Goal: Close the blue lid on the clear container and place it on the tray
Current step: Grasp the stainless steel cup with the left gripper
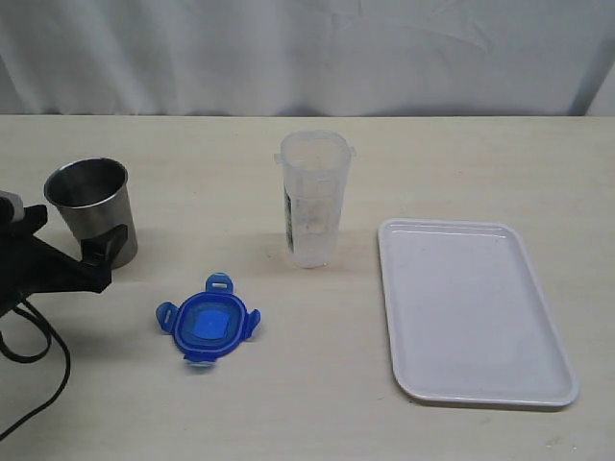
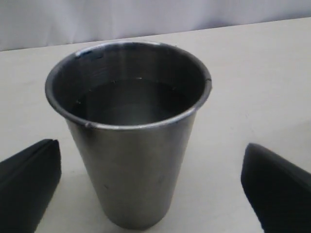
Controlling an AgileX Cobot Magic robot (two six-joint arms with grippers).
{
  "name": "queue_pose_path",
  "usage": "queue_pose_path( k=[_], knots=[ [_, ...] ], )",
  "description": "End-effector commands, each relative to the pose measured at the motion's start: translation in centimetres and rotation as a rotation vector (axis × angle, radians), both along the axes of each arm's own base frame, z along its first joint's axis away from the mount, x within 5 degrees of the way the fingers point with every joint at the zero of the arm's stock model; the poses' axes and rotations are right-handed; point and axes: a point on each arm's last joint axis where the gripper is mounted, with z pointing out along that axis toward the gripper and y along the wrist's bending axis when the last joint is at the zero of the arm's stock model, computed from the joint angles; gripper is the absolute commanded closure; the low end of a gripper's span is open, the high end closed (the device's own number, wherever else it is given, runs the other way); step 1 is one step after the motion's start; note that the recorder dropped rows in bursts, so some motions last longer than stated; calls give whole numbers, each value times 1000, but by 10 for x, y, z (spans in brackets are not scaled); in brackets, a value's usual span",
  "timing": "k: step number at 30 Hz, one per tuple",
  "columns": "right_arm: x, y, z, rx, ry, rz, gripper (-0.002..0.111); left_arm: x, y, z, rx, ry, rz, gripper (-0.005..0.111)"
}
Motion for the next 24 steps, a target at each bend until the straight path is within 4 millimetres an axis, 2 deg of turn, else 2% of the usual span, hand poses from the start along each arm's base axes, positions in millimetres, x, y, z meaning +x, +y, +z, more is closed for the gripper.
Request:
queue_pose_path(
  k=[1,5,10,14,24],
  knots=[
    [0,0,-1,7,1,-2,104,10,-1,-7,-3,-4,3,5],
    [0,0,-1,7,1,-2,104,24,-2,-22,-35,28,14,5],
    [0,0,-1,7,1,-2,104,36,-2,-25,-38,14,17,5],
    [0,0,-1,7,1,-2,104,46,-3,-37,-34,32,17,5],
    [0,0,-1,7,1,-2,104,53,-4,-37,-53,-19,16,5]
  ],
)
